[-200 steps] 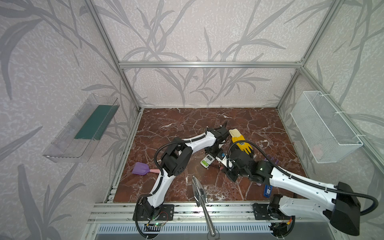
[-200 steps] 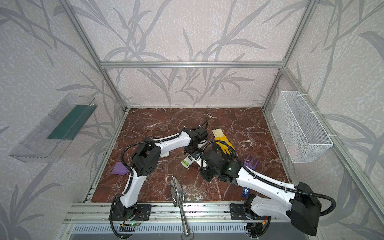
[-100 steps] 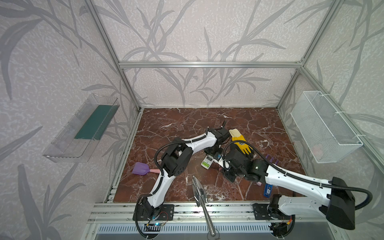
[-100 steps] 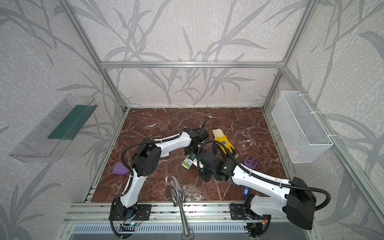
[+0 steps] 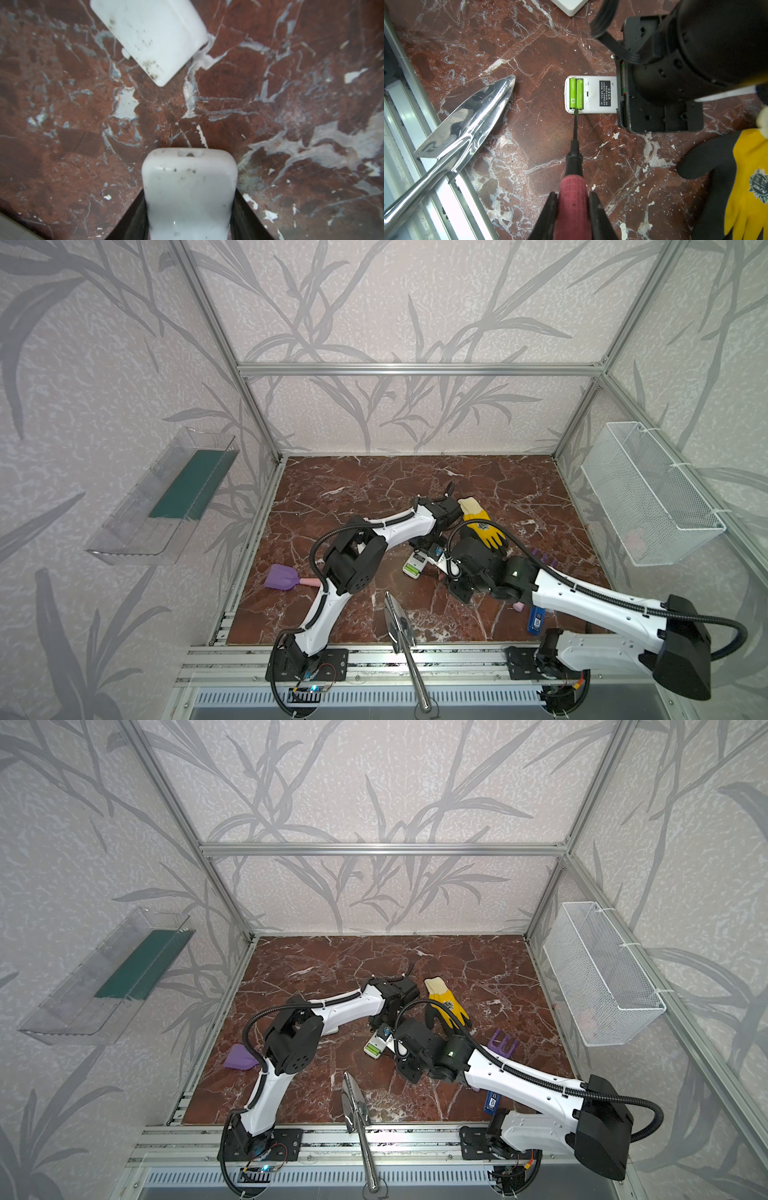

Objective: Unload the batteries from the remote control

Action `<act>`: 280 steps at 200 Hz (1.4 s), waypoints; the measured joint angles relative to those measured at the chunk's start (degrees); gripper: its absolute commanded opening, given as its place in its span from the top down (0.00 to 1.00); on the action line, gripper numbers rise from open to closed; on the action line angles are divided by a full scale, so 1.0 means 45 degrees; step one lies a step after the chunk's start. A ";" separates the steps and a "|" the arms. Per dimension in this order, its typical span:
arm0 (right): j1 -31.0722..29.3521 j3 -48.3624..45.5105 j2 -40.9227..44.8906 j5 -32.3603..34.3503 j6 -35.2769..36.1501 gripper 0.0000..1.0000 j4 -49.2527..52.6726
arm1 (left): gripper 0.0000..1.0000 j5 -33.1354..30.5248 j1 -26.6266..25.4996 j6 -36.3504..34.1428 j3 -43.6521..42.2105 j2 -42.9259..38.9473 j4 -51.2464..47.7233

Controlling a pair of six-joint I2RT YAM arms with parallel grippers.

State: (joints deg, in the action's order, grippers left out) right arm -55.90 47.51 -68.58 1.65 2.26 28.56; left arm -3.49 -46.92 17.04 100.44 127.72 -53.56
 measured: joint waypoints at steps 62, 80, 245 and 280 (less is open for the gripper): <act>0.0000 0.0087 -0.0359 0.0199 0.0039 1.00 0.0039 | 0.80 -0.0359 -0.0039 0.0034 0.0282 0.0141 -0.0340; 0.0000 0.0087 -0.0359 0.0185 0.0039 1.00 0.0000 | 0.80 -0.0389 -0.0058 0.0034 0.0330 0.0175 -0.0389; 0.0000 0.0087 -0.0427 0.0185 0.0024 1.00 -0.0248 | 0.81 -0.0418 -0.0073 0.0034 0.0350 0.0199 -0.0408; 0.0000 0.0087 -0.0243 0.0097 0.0029 1.00 -0.0296 | 0.81 -0.0413 -0.0073 0.0034 0.0350 0.0209 -0.0408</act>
State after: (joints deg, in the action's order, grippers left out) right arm -55.90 47.90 -69.67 2.09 2.39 27.22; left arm -5.34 -47.24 17.19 102.02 128.66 -55.40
